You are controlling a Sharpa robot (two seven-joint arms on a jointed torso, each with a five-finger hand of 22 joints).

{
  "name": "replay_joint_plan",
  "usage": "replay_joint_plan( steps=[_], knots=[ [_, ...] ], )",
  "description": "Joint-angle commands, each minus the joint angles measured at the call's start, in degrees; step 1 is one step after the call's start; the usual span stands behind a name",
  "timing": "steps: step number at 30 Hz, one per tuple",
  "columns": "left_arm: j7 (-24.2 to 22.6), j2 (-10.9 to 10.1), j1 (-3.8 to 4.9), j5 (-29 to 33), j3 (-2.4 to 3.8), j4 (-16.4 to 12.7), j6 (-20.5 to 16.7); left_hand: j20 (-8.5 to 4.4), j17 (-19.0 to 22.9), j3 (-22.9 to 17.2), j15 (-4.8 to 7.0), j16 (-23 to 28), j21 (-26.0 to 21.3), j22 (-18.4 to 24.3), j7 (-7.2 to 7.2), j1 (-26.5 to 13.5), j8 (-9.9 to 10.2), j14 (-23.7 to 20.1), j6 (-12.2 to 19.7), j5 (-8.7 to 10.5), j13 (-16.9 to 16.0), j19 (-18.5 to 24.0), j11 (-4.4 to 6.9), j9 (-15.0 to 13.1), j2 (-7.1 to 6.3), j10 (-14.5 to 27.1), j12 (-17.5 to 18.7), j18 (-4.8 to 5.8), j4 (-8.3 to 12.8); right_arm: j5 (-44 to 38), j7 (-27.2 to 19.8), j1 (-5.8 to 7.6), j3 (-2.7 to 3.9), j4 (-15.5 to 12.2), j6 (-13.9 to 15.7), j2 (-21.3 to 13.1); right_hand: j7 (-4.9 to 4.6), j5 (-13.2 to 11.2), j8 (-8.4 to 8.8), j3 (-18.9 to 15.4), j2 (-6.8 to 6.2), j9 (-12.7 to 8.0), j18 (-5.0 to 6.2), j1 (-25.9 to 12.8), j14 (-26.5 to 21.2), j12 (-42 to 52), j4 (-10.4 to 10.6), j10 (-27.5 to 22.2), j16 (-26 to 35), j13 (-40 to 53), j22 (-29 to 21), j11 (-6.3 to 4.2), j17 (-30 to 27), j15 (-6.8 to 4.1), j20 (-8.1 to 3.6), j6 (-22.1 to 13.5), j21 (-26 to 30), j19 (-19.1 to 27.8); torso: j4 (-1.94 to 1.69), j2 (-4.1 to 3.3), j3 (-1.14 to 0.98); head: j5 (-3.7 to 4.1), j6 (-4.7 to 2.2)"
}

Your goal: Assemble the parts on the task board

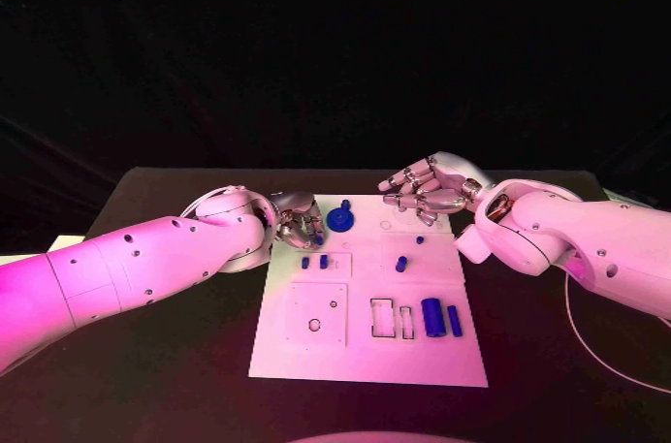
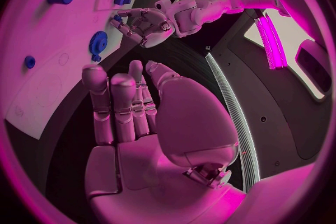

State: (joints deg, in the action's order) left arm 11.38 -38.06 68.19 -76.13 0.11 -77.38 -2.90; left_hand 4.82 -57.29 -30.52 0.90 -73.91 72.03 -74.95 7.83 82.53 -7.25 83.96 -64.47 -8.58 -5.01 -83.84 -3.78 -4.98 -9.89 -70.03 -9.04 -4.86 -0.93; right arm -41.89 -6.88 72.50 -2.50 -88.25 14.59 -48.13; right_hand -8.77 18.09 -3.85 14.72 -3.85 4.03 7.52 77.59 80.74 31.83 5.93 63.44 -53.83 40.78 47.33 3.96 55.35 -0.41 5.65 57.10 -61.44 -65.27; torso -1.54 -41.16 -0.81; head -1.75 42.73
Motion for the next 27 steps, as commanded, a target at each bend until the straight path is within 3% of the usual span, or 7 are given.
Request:
replay_joint_plan(
  steps=[1, 11, 21, 27],
  knots=[
    [-0.17, 0.13, -0.06, 0.00, -0.03, 0.03, 0.27, -0.11, 0.11, -0.19, 0.22, 0.19, -0.26, -1.48, 0.07, -0.56, 0.18, 0.50, -0.38, 0.23, -0.03, -0.51, 0.03, -0.07, 0.20, -0.36, 0.35, 0.74, 0.28, -0.20, -0.43, -0.08, 0.00, 0.04, -1.13, 0.10, -0.32, 0.18, -0.19, -0.09, -0.09, 0.06, 1.10, -0.59, -0.27, 0.26, 0.29, -0.43, 0.19, -0.06, 0.07, -0.07, 0.05, 0.03, 0.13, -0.22, 0.32, 0.40, -0.03, 0.02, 0.01, -0.03, 0.00],
    [0.53, 0.10, -0.06, 0.06, -0.03, 0.24, 1.25, -0.15, 0.03, -0.04, 0.22, 0.07, -0.39, -1.43, 0.17, -1.08, 0.46, 0.50, -0.14, 0.46, -0.04, -0.47, -0.04, 0.01, 0.07, -0.21, 0.72, 0.73, 0.30, -0.19, -0.40, -0.13, 0.00, 0.10, -1.29, 0.11, -0.33, 0.19, -0.19, -0.07, -0.05, 0.06, 1.11, -0.66, -0.27, 0.29, 0.35, -0.44, 0.20, -0.06, 0.04, -0.06, 0.06, 0.04, 0.14, -0.22, 0.35, 0.41, -0.01, 0.03, 0.03, -0.15, 0.07],
    [0.91, -0.04, -0.06, 0.26, -0.04, 0.24, 1.31, 0.28, 0.45, -0.53, -0.40, -0.07, -0.78, -1.32, 1.07, -1.78, 3.43, 0.42, 4.38, 0.79, 0.03, -0.36, -0.85, 1.18, -0.66, 0.94, 2.20, 0.73, 0.90, -0.19, -0.39, -0.15, -0.01, 0.14, -1.29, 0.06, -0.33, 0.19, -0.19, -0.07, -0.05, 0.06, 1.11, -0.66, -0.27, 0.29, 0.35, -0.44, 0.20, -0.06, 0.04, -0.06, 0.06, 0.04, 0.14, -0.22, 0.35, 0.41, 0.01, 0.01, 0.02, -0.21, 0.09],
    [0.71, -0.27, -0.06, 0.61, -0.04, 0.25, 0.51, 0.43, 0.68, -0.70, -0.57, -0.10, -0.92, -1.27, 1.33, -1.97, 3.74, 0.38, 5.56, 0.80, 0.05, -0.33, -1.09, 1.29, -0.97, 1.34, 2.65, 0.71, 1.09, -0.19, -0.35, -0.16, -0.01, 0.23, -1.21, 0.00, -0.33, 0.20, -0.19, -0.07, -0.06, 0.06, 1.11, -0.72, -0.30, 0.31, 0.40, -0.47, 0.29, -0.06, 0.01, -0.06, -0.01, 0.04, 0.14, -0.24, 0.38, 0.43, -0.01, 0.03, -0.01, -0.16, 0.08]
  ],
)
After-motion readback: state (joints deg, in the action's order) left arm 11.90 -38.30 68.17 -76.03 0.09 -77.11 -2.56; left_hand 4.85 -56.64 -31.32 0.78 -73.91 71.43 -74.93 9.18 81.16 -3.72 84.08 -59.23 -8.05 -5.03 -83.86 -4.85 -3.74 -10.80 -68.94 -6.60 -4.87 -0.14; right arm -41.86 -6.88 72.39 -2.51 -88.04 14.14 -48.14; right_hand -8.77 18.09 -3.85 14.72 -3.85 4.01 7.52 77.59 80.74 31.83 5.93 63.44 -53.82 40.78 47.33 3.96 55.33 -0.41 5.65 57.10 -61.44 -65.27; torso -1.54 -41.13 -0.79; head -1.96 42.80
